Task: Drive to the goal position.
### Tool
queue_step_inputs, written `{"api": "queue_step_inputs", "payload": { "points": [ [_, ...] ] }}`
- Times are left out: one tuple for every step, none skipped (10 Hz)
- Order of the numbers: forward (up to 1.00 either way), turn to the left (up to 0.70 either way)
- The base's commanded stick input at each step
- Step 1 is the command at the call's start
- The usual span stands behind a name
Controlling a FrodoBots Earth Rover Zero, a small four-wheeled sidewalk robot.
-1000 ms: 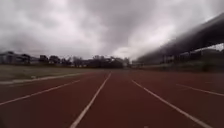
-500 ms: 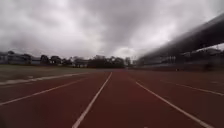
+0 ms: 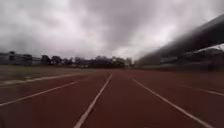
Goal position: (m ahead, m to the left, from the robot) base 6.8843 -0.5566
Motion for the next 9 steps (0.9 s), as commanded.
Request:
{"api": "queue_step_inputs", "payload": {
  "points": [
    [0.70,-0.35],
    [0.70,-0.35],
    [0.70,-0.35],
    [0.70,-0.35],
    [0.70,-0.35],
    [0.70,-0.35],
    [0.70,-0.35],
    [0.70,-0.35],
    [0.70,-0.35]
  ]
}}
